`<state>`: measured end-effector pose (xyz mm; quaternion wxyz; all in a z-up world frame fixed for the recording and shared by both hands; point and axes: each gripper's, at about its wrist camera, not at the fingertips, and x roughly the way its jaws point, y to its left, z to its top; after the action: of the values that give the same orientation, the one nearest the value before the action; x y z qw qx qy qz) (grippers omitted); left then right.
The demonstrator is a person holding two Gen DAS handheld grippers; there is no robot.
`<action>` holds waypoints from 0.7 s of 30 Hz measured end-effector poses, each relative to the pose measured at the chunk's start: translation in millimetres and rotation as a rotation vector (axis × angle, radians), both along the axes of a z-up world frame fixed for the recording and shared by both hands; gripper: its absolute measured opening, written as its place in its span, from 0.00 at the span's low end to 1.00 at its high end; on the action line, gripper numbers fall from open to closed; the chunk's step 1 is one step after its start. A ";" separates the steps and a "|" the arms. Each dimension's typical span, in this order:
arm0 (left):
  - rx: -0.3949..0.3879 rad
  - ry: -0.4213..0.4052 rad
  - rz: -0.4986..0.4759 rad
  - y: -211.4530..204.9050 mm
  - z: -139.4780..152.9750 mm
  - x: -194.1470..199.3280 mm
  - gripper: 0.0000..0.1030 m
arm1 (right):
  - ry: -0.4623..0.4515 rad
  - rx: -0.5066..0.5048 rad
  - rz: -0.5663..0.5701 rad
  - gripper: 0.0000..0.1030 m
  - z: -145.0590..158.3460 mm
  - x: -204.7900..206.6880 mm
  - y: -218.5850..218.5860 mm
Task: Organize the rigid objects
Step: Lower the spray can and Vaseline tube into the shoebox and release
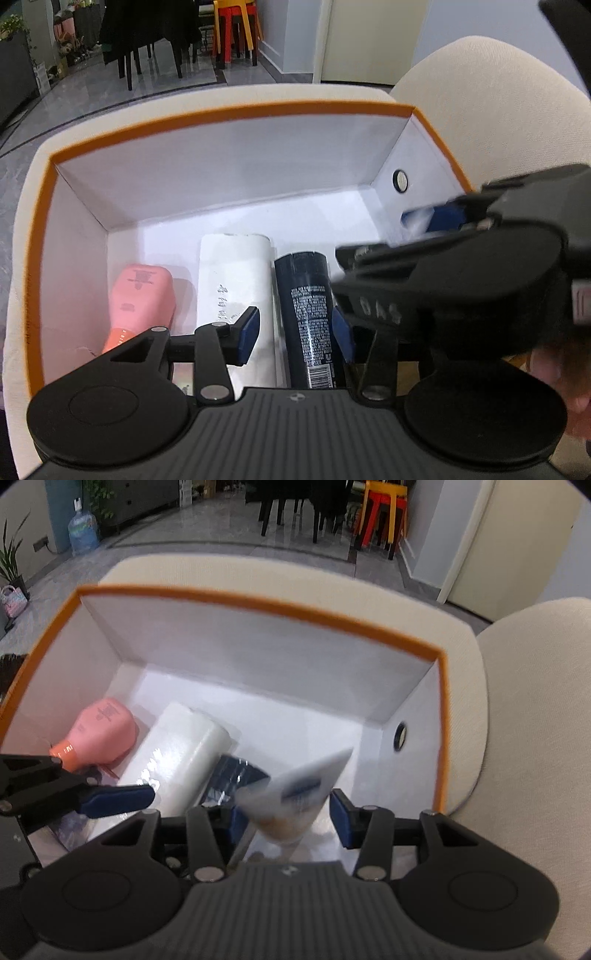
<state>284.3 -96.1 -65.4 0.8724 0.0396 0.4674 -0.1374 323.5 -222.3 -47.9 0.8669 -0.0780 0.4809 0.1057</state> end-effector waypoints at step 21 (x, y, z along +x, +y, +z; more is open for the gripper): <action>-0.007 -0.035 0.033 28.1 23.5 -12.4 0.51 | -0.015 0.019 0.017 0.22 44.7 -51.2 -13.7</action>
<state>271.8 -68.0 -41.9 0.8828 0.0312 0.4520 -0.1238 272.3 -236.1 -3.2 0.8702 -0.0747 0.4727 0.1171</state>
